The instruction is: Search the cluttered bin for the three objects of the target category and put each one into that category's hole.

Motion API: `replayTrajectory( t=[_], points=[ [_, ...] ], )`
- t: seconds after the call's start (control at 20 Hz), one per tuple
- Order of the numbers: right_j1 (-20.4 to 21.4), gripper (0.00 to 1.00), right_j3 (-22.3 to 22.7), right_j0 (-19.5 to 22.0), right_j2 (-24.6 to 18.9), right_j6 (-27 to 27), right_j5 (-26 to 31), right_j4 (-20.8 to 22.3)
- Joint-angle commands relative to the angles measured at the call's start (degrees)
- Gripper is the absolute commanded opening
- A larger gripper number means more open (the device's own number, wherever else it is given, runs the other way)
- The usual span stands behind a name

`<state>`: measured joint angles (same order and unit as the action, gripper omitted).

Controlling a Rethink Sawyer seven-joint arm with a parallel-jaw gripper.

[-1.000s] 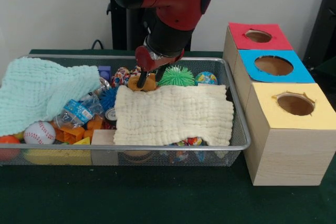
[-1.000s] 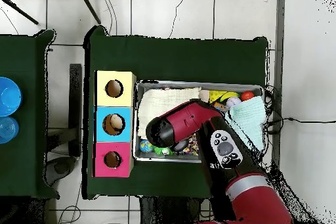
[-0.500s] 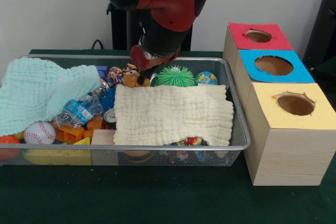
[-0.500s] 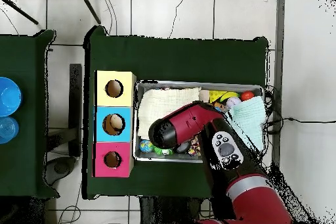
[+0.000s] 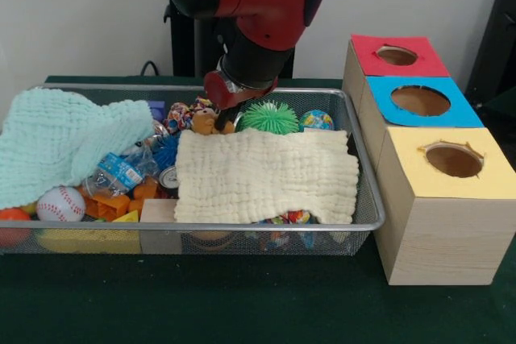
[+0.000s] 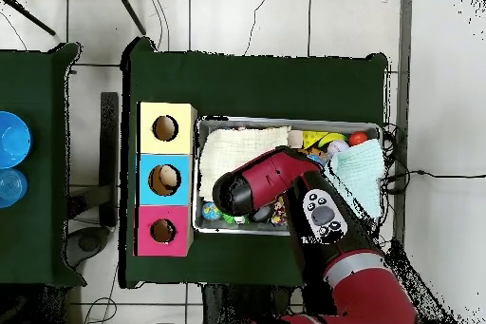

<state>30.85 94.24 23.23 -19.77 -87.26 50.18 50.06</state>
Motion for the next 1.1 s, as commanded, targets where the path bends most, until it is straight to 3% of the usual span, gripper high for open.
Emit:
replayTrajectory(
  t=[0.05,0.3,0.55,0.7,0.9,1.1],
  points=[
    [-0.43,0.0,-0.16,1.69,0.71,6.75,2.48,1.01],
    [8.63,0.0,7.17,5.89,-3.38,12.55,4.0,-5.01],
    [15.31,0.0,9.93,7.51,-5.71,15.61,8.17,-9.47],
    [17.43,0.0,11.6,9.14,-7.98,15.43,8.39,-12.99],
    [18.55,0.0,15.52,15.03,-14.72,16.11,5.97,-20.86],
    [17.41,0.0,19.39,21.08,-23.13,13.01,-1.4,-28.74]
  ],
)
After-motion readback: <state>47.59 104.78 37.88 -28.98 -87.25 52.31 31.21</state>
